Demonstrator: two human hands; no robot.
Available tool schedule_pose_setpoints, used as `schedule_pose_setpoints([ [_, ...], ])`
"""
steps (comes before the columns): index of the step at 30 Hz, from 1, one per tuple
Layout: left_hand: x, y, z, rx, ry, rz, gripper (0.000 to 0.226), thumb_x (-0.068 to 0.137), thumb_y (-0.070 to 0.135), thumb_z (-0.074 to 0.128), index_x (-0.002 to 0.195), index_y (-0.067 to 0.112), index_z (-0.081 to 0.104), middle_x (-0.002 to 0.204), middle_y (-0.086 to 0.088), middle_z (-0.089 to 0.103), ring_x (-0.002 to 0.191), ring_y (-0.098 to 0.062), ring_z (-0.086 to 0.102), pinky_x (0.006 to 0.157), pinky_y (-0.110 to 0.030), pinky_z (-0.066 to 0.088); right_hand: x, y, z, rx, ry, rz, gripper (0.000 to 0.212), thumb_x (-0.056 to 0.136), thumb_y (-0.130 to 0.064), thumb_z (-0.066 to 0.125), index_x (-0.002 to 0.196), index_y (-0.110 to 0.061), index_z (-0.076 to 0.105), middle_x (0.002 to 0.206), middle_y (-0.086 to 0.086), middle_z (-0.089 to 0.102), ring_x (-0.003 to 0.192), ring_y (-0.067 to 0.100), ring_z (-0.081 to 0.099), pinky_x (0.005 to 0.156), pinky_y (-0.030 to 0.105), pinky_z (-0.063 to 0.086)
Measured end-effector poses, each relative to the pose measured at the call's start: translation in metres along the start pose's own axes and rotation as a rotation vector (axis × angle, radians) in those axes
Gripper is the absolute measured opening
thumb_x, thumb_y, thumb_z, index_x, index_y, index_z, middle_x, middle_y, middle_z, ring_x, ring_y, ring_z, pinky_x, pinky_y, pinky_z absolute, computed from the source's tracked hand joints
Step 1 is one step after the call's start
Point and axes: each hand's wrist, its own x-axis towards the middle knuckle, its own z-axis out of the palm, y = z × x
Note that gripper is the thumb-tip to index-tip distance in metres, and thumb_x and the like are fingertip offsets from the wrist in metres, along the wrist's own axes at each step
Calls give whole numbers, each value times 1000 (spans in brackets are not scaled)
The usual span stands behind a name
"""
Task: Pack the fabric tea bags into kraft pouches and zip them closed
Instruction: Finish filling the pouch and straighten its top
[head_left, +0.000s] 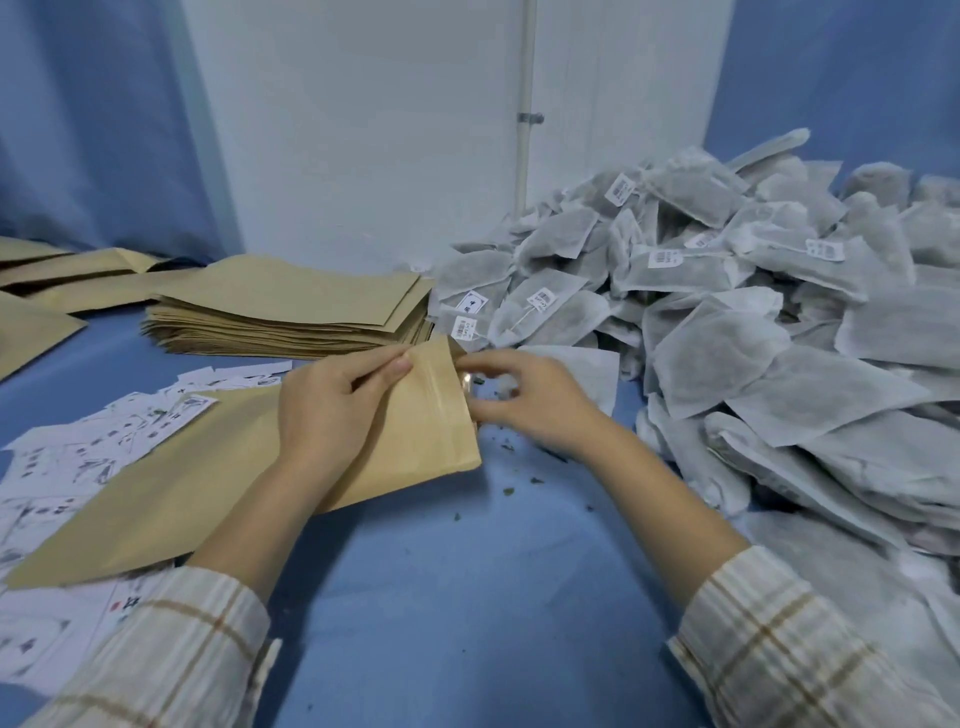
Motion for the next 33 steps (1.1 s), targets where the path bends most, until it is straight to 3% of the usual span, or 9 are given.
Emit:
schedule_pose_setpoints([
  [3,-1,1,4,-8,-27,22,19,84,36,66,101,32,73,100,9,72,95,-8,61,75,-17,38,-8,24,-32,-283,38,225,18,77,-35,68,77,-17,68,76,-3,66,81,14,61,71,26,45],
  [6,-1,2,4,-19,-33,38,19,85,33,66,102,30,73,102,10,72,97,-6,60,76,-15,37,-13,36,-44,-578,-146,447,35,72,-47,71,80,-13,65,80,1,62,84,20,58,65,28,42],
  [9,-1,2,3,-53,-51,25,17,85,33,66,101,32,73,102,13,71,99,-4,60,82,-19,40,-14,38,-39,-596,-186,455,41,70,-48,73,88,-13,63,88,1,63,87,19,58,73,32,51],
  [14,-2,5,1,-93,-80,2,15,84,31,67,98,33,73,97,18,69,96,-1,60,85,-21,43,-9,40,-35,-481,-171,454,46,72,-37,76,106,-7,68,107,8,68,100,22,61,88,34,51],
  [17,-2,5,1,-91,-93,-18,13,83,32,68,94,33,74,90,22,68,91,2,60,80,-14,42,-11,42,-39,-322,-64,394,26,71,-33,78,84,-11,73,82,-2,70,83,17,62,71,25,51],
  [20,-1,5,1,-111,-93,-15,13,83,31,69,94,32,74,87,24,66,84,17,55,73,0,36,-11,40,-51,-23,-28,397,21,74,-32,77,70,-12,73,47,-13,55,51,5,49,47,13,35],
  [25,-2,8,-1,-150,-88,1,15,83,29,69,94,39,71,85,30,63,83,25,51,72,3,34,-10,31,-54,342,-143,421,28,71,-26,77,86,-2,70,66,4,55,57,12,48,50,19,35],
  [30,-5,17,1,-275,-125,-30,13,79,29,73,87,39,72,84,26,68,84,14,58,75,-2,41,-1,12,-20,536,-132,346,14,79,-16,70,65,-14,68,47,-2,40,40,9,30,43,17,20],
  [33,-9,26,5,-364,-203,-7,13,78,24,74,86,34,74,85,22,71,85,9,62,76,-6,44,7,4,0,533,-22,344,18,84,-4,58,67,-10,59,44,-2,51,37,7,45,38,16,31],
])
